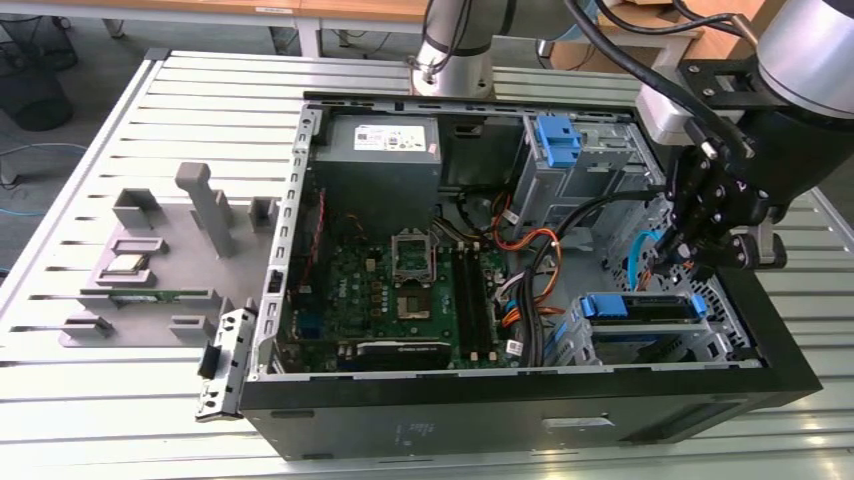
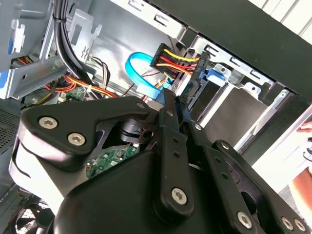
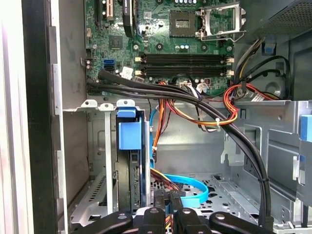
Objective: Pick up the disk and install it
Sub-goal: 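Insert the first disk wire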
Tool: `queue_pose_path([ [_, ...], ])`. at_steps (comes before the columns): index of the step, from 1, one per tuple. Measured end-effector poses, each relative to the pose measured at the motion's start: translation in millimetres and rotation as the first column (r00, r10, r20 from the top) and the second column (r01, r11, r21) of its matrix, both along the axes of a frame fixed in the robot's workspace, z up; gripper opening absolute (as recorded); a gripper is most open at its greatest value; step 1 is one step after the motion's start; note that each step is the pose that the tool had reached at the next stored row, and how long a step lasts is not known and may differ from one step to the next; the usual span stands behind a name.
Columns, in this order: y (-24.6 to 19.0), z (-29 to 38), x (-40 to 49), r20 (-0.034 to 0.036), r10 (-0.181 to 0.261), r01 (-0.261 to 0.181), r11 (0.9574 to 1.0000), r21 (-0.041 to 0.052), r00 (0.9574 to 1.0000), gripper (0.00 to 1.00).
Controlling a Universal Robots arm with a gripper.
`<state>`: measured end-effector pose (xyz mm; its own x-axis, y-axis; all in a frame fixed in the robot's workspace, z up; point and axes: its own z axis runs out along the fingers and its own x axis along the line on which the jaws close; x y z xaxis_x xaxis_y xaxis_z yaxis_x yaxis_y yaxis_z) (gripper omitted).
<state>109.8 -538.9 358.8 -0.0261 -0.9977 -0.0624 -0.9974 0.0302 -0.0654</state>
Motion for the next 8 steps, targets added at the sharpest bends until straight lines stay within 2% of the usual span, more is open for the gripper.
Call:
queue_pose_path([
  [8, -0.4, -0.2, -5.7, 0.0099, 0.0, 0.0, 1.0, 0.0003, 1.0, 0.16],
])
